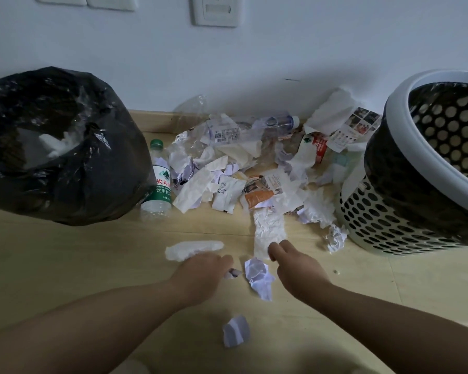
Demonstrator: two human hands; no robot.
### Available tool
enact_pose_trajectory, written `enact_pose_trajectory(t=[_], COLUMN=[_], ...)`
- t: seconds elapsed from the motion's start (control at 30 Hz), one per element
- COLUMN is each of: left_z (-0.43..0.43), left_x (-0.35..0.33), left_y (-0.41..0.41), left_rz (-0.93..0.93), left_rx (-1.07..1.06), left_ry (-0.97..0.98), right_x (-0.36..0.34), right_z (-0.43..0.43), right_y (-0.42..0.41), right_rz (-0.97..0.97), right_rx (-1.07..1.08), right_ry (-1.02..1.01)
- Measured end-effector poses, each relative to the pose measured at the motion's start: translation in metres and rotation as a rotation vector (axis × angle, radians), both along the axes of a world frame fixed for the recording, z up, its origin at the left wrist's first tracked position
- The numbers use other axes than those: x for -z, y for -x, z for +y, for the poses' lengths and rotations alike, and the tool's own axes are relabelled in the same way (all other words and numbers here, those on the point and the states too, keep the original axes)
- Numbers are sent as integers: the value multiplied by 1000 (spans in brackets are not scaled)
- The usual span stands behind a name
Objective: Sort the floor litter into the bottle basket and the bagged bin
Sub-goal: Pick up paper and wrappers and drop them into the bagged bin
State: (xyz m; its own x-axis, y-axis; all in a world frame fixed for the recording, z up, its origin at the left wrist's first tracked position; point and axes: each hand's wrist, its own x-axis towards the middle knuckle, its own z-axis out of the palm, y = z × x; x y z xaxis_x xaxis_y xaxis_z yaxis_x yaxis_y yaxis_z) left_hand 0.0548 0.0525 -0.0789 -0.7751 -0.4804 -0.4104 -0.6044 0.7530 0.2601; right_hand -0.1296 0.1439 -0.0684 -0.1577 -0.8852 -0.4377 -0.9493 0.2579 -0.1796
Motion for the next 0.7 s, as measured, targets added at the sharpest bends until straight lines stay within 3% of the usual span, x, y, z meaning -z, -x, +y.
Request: enact_pose_trajectory(t=[0.17,0.4,0.57,0.63,0.7], left_z=[18,12,8,8,10], left_x=[-3,2,-1,-3,-5], left_y=[10,4,12,12,11], left_rz=[-89,-94,-184,-36,-14], left_rx=[64,16,228,361,482], left_ry=[-49,-58,123,207,194], right_x=[10,10,7,5,1], right_z=[12,7,14,15,12], right_y=[-17,-4,13,20,26], right_rz=[-35,-43,23,64,83], right_rx=[-228,-113,-108,-125,-109], right_ry=[-161,-225,-316,-313,-314])
